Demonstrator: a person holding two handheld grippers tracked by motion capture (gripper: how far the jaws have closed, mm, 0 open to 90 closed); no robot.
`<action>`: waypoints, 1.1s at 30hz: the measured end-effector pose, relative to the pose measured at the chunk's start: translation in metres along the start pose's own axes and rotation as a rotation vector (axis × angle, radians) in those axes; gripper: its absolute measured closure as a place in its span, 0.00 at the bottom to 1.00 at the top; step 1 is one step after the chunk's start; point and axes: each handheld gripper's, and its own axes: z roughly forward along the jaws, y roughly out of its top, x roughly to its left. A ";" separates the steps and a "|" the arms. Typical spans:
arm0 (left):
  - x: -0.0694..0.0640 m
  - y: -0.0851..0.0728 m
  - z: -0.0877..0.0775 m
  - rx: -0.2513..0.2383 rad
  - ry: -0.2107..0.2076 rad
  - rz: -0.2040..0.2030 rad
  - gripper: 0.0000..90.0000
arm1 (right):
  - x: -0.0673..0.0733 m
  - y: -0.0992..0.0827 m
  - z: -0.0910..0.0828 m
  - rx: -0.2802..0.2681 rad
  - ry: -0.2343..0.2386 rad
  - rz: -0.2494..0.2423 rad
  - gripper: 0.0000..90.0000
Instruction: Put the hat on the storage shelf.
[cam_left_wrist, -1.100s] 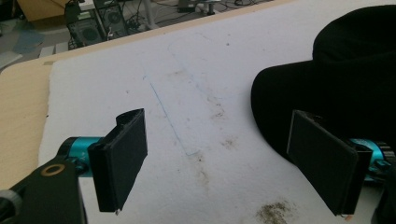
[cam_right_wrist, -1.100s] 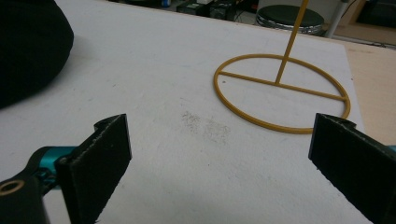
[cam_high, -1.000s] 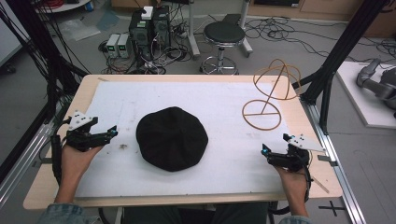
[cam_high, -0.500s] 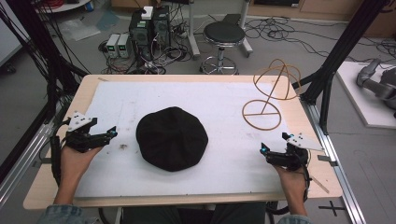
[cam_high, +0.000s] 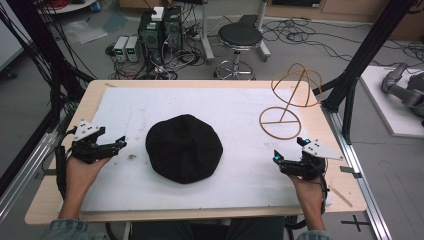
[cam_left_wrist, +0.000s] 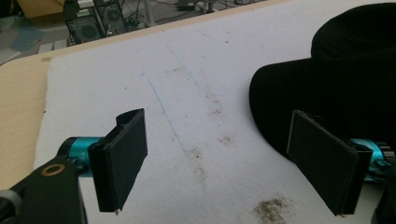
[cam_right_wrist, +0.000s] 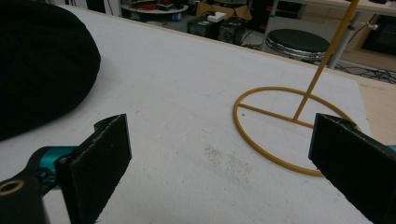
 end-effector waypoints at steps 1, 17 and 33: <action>0.000 0.000 0.000 0.001 -0.001 -0.001 0.23 | 0.000 0.001 0.001 -0.002 0.000 -0.006 0.06; 0.000 0.000 0.000 0.003 -0.002 -0.005 0.23 | 0.011 0.011 0.008 -0.024 0.042 -0.014 0.06; 0.000 0.001 -0.002 -0.008 -0.004 -0.008 0.23 | 0.043 0.038 0.032 -0.082 0.137 -0.052 0.06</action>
